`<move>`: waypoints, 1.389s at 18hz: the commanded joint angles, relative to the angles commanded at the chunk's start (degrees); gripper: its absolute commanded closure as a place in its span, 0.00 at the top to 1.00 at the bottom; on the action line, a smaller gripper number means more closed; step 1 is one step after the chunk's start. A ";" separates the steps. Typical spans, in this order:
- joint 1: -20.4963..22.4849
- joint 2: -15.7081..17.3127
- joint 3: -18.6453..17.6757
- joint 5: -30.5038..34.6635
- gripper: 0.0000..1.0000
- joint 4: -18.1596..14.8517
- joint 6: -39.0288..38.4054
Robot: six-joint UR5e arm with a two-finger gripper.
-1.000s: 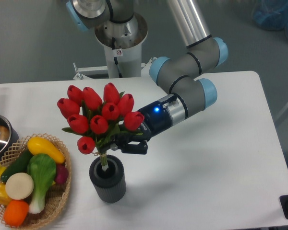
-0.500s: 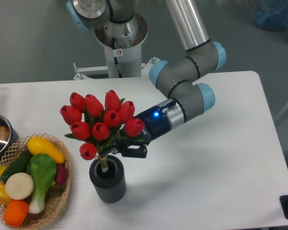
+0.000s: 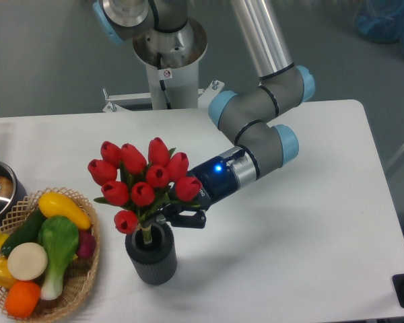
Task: Insert the flowers into the vase
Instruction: 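Lower the tulip stems into the black vase opening, then push the tulip bunch further down into the vase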
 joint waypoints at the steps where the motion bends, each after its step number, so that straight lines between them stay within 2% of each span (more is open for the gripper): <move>1: 0.00 -0.18 0.00 0.09 0.13 0.00 0.44; 13: 0.26 -3.69 -0.26 0.18 0.14 0.00 3.70; 25: 0.44 -3.70 -2.11 1.67 0.14 0.00 4.14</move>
